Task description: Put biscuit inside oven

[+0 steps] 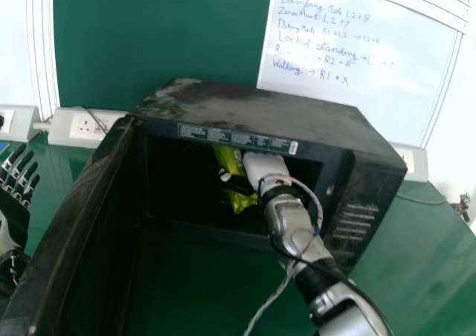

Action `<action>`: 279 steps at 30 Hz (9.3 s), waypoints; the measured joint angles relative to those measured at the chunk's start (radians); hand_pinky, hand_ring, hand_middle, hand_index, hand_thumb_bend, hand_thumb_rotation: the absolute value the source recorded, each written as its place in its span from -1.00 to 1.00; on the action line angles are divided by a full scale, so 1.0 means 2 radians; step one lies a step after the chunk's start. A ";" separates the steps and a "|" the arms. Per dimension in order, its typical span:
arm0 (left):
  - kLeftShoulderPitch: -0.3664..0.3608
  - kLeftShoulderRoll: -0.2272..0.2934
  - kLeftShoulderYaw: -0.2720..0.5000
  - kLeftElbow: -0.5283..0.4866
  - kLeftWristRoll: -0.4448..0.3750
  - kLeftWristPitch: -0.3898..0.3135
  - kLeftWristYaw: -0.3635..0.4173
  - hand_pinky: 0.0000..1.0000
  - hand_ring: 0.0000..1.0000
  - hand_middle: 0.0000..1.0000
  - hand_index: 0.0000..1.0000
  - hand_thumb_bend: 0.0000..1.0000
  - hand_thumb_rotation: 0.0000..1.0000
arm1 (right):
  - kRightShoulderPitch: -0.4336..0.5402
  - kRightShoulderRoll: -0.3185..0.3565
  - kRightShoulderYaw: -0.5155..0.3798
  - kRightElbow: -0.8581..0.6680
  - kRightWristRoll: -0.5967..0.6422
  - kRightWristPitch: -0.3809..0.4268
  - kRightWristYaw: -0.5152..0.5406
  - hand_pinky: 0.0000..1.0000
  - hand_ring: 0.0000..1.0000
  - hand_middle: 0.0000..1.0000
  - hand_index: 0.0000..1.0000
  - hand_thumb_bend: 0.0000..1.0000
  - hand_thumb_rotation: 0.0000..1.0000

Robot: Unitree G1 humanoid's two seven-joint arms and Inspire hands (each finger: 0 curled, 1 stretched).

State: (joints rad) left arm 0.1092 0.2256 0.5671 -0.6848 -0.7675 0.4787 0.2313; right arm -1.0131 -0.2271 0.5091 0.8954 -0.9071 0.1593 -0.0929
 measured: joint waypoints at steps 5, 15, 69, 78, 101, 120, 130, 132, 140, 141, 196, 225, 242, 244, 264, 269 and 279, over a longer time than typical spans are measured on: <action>0.000 -0.001 0.000 0.000 0.000 0.000 0.000 1.00 0.89 0.78 0.69 -0.59 0.62 | -0.011 0.004 0.001 0.030 0.011 -0.009 -0.014 -0.10 -0.16 0.03 0.05 0.03 -1.00; 0.000 -0.001 0.000 0.000 0.000 -0.001 0.001 1.00 0.87 0.77 0.69 -0.57 0.57 | -0.024 0.009 0.010 0.074 0.016 -0.027 -0.050 -0.30 -0.21 0.00 0.10 0.02 -1.00; 0.001 -0.001 0.006 0.016 0.000 -0.010 -0.015 1.00 0.95 0.82 0.71 -0.45 0.31 | -0.037 0.007 0.056 -0.017 0.010 0.071 0.129 0.21 0.41 0.41 0.36 1.00 0.41; 0.002 -0.001 0.007 0.020 0.001 -0.011 -0.016 1.00 0.94 0.83 0.73 -0.43 0.28 | 0.010 -0.014 0.042 -0.130 0.011 0.106 0.162 0.30 0.51 0.54 0.42 0.87 0.28; 0.001 0.000 0.008 0.030 0.005 -0.018 -0.023 1.00 0.86 0.76 0.70 -0.40 0.24 | 0.090 -0.053 0.038 -0.284 -0.018 0.157 0.229 0.15 0.38 0.48 0.51 0.87 0.20; -0.001 0.000 0.008 0.031 0.002 -0.018 -0.022 0.92 0.76 0.68 0.66 -0.38 0.17 | 0.158 -0.076 0.020 -0.421 -0.051 0.175 0.268 0.22 0.43 0.52 0.51 0.68 -0.09; -0.003 0.000 0.007 0.034 0.002 -0.018 -0.022 0.85 0.71 0.64 0.62 -0.37 0.13 | 0.194 -0.085 0.001 -0.487 -0.075 0.173 0.286 0.24 0.43 0.50 0.47 0.68 -0.07; -0.003 -0.001 0.007 0.034 0.002 -0.018 -0.021 0.85 0.70 0.63 0.61 -0.37 0.14 | 0.204 -0.088 -0.004 -0.499 -0.077 0.168 0.286 0.23 0.42 0.49 0.47 0.67 -0.07; -0.006 -0.002 0.006 0.032 0.000 -0.018 -0.015 0.85 0.70 0.61 0.60 -0.39 0.13 | 0.238 -0.098 -0.024 -0.546 -0.086 0.153 0.294 0.30 0.49 0.56 0.53 0.65 -0.11; -0.006 -0.002 0.006 0.032 0.000 -0.018 -0.015 0.85 0.71 0.62 0.61 -0.39 0.14 | 0.244 -0.099 -0.027 -0.553 -0.087 0.153 0.295 0.30 0.50 0.56 0.53 0.65 -0.11; -0.006 -0.001 0.003 0.033 0.005 -0.022 -0.018 0.82 0.68 0.60 0.55 -0.47 0.26 | 0.488 -0.054 -0.190 -0.743 -0.002 0.057 0.210 0.38 0.57 0.61 0.61 0.58 -0.17; -0.008 0.000 -0.011 0.029 0.010 -0.021 -0.008 0.82 0.66 0.55 0.46 -0.58 0.39 | 0.554 -0.018 -0.298 -0.774 0.217 0.030 0.160 0.47 0.61 0.64 0.61 0.57 -0.21; -0.007 -0.001 -0.020 0.028 0.019 -0.022 -0.023 0.84 0.69 0.56 0.46 -0.51 0.42 | 0.594 -0.004 -0.347 -0.779 0.315 0.023 0.147 0.44 0.61 0.64 0.59 0.57 -0.29; -0.007 -0.001 -0.020 0.029 0.019 -0.022 -0.026 0.87 0.70 0.57 0.46 -0.52 0.43 | 0.598 -0.002 -0.350 -0.781 0.316 0.022 0.139 0.39 0.59 0.64 0.58 0.56 -0.31; -0.002 -0.008 -0.022 0.029 0.020 -0.022 -0.042 0.97 0.80 0.67 0.58 -0.60 0.66 | 0.650 0.026 -0.373 -0.786 0.351 -0.019 0.087 0.48 0.59 0.60 0.56 0.53 -0.30; 0.000 -0.009 -0.025 0.028 0.019 -0.022 -0.042 1.00 0.84 0.72 0.67 -0.56 0.51 | 0.653 0.026 -0.376 -0.788 0.351 -0.018 0.084 0.47 0.58 0.60 0.54 0.54 -0.32; 0.010 -0.013 -0.043 0.019 0.019 -0.022 -0.044 0.96 0.80 0.67 0.55 -0.44 0.26 | 0.654 0.026 -0.380 -0.788 0.355 -0.018 0.078 0.46 0.58 0.59 0.54 0.55 -0.31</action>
State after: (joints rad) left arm 0.1299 0.1989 0.4811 -0.6473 -0.7296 0.4355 0.1435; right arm 0.2953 -0.1745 -0.2513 -0.6805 -0.1979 0.1225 0.0640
